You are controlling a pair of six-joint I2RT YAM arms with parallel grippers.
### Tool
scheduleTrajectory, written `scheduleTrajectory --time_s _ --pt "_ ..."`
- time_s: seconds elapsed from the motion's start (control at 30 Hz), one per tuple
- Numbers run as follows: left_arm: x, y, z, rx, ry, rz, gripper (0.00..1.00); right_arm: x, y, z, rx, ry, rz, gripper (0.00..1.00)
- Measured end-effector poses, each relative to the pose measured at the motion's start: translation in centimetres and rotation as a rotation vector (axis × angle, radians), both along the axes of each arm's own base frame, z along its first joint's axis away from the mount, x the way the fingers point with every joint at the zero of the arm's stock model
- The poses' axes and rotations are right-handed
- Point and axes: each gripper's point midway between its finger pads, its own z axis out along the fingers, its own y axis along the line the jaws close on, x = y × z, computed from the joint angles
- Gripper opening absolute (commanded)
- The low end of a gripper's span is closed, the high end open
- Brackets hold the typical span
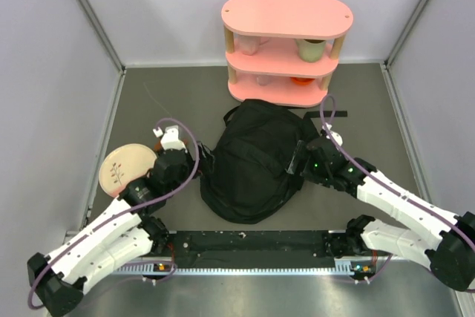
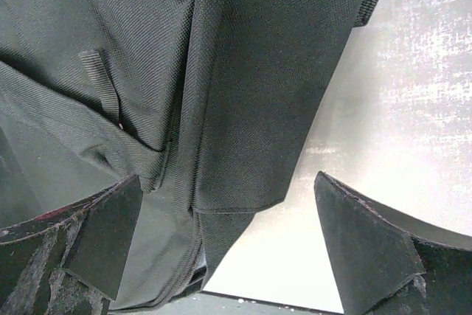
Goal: Pack the student bag
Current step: Zip the student bag at the center of the board.
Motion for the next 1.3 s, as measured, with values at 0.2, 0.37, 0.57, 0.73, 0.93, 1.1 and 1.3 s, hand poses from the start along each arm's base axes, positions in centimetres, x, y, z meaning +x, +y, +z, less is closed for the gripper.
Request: scheduleTrajectory --time_s 0.2,0.37,0.57,0.73,0.93,1.1,1.3 --pt "4.5 0.7 -1.4 0.038 0.07 0.015 0.99 0.0 1.0 0.7 0.075 0.002 -0.011 0.99" --pt "5.5 -1.3 -6.4 0.031 0.236 -0.102 0.99 -0.2 1.7 1.1 0.147 -0.011 -0.009 0.99" --pt "6.2 -3.8 -7.0 -0.034 0.289 -0.229 0.94 -1.2 1.9 0.4 0.183 0.014 0.008 0.99" --pt "5.9 -5.3 -6.7 -0.097 0.281 -0.302 0.81 -1.7 2.6 -0.1 0.221 0.035 0.026 0.99" --pt "2.9 -5.6 -9.5 -0.186 0.334 -0.338 0.72 -1.2 3.0 -0.8 0.21 0.047 0.033 0.99" --pt "0.1 -6.8 -10.1 -0.258 0.35 -0.372 0.71 0.0 3.8 -1.8 0.132 0.096 0.081 0.99" --pt "-4.6 -11.3 -9.2 -0.279 0.367 -0.507 0.72 2.9 4.5 -1.8 0.055 0.115 0.155 0.99"
